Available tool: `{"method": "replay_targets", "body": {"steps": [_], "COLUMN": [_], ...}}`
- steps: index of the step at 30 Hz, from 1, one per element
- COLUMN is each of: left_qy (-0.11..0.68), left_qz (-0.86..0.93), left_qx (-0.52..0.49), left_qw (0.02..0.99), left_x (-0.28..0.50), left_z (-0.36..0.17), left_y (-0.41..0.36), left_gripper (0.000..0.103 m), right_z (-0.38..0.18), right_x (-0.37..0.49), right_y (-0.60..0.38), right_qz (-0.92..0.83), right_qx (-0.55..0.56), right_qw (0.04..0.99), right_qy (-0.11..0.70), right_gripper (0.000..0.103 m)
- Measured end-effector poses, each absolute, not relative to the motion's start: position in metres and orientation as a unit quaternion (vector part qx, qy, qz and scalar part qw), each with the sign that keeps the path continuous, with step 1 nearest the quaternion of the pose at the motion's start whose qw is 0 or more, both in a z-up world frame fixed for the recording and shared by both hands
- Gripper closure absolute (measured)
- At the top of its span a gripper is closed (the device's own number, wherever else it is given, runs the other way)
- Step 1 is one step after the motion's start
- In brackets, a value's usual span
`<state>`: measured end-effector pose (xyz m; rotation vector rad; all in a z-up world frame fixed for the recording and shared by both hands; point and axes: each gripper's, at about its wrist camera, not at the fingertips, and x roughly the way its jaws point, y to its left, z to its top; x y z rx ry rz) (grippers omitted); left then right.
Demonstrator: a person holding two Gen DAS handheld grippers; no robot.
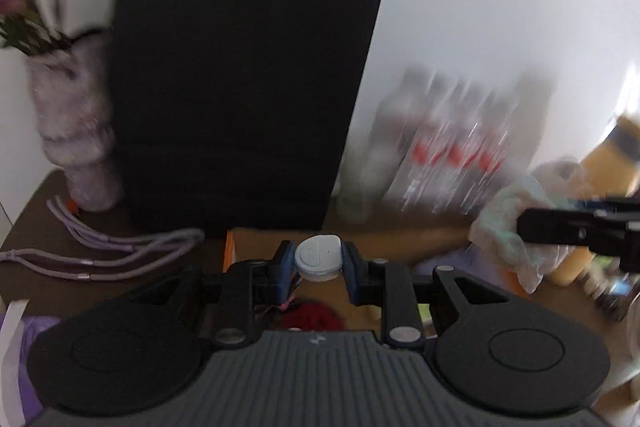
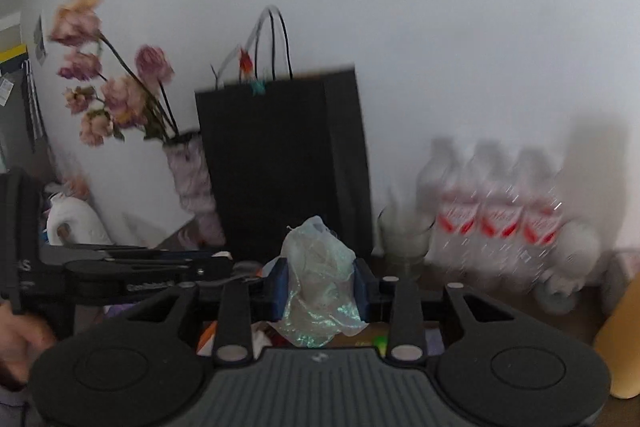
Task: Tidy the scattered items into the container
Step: 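Carry the plastic bag and small cap into the box and open both tools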
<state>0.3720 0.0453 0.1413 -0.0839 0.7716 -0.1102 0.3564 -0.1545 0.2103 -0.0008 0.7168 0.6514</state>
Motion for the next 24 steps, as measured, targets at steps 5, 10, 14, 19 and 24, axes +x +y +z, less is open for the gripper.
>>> {"method": "replay_targets", "body": {"steps": [5,10,14,19,24], "left_qy": [0.461,0.487,0.49,0.472,0.469], "left_qz": [-0.036,-0.041,-0.039,-0.048,-0.036], "left_qx": [-0.017,0.003,0.001,-0.003,-0.011], "left_qw": [0.887,0.873,0.871,0.88,0.883], "left_x": [0.441,0.451,0.448,0.428,0.406], "left_z": [0.086,0.057,0.066,0.101,0.128], "left_y": [0.039,0.04,0.049,0.052,0.043], "left_gripper": [0.076,0.072,0.054,0.03,0.019], "right_z": [0.125,0.059,0.043,0.082,0.126], "right_x": [0.467,0.499,0.501,0.488,0.463], "right_y": [-0.108,-0.091,-0.093,-0.111,-0.152], "right_qz": [0.275,0.256,0.251,0.232,0.188], "right_qx": [0.001,0.039,0.091,0.085,0.05], "right_qw": [0.816,0.784,0.766,0.784,0.819], "right_qy": [0.509,0.564,0.586,0.569,0.54], "right_gripper": [0.072,0.07,0.055,0.042,0.03]}}
